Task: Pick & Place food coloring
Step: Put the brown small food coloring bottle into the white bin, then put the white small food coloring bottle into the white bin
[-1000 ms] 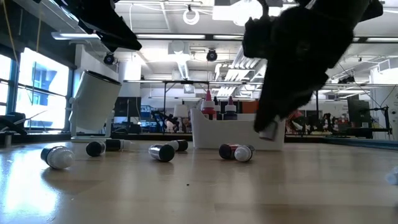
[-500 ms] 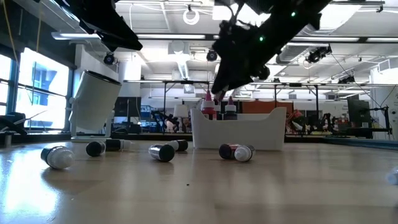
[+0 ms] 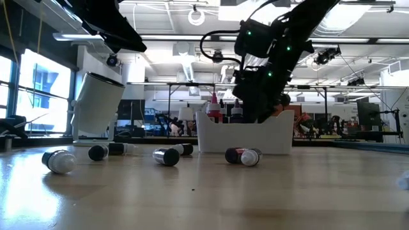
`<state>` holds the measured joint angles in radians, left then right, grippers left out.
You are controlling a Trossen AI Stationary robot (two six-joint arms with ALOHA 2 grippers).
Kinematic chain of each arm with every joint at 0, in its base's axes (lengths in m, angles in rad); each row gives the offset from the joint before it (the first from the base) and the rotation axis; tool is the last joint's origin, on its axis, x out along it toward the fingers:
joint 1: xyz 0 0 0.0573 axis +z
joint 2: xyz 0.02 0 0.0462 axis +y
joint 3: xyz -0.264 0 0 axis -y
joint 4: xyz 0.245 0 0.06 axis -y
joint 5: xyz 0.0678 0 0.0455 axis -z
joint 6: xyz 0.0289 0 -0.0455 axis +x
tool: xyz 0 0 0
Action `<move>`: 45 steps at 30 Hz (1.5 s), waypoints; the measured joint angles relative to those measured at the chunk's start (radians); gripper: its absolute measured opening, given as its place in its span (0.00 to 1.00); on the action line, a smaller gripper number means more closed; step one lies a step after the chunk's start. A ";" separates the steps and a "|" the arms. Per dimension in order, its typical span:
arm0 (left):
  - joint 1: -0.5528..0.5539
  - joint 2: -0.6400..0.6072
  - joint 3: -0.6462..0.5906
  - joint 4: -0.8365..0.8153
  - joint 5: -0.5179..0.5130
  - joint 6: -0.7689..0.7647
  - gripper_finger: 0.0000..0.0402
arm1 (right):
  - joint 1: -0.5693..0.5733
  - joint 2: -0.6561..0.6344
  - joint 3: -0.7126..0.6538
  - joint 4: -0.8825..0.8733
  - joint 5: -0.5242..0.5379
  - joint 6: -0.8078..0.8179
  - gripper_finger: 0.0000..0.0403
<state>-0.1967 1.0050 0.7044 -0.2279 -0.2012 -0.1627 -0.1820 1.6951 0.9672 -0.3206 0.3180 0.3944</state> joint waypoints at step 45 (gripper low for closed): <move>0.000 0.000 -0.001 0.000 0.010 0.000 0.33 | 0.499 0.136 0.000 0.285 -0.290 -0.419 0.34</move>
<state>-0.1967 1.0050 0.7036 -0.2280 -0.1913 -0.1631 0.3168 1.8315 0.9676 -0.0354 0.0284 -0.0248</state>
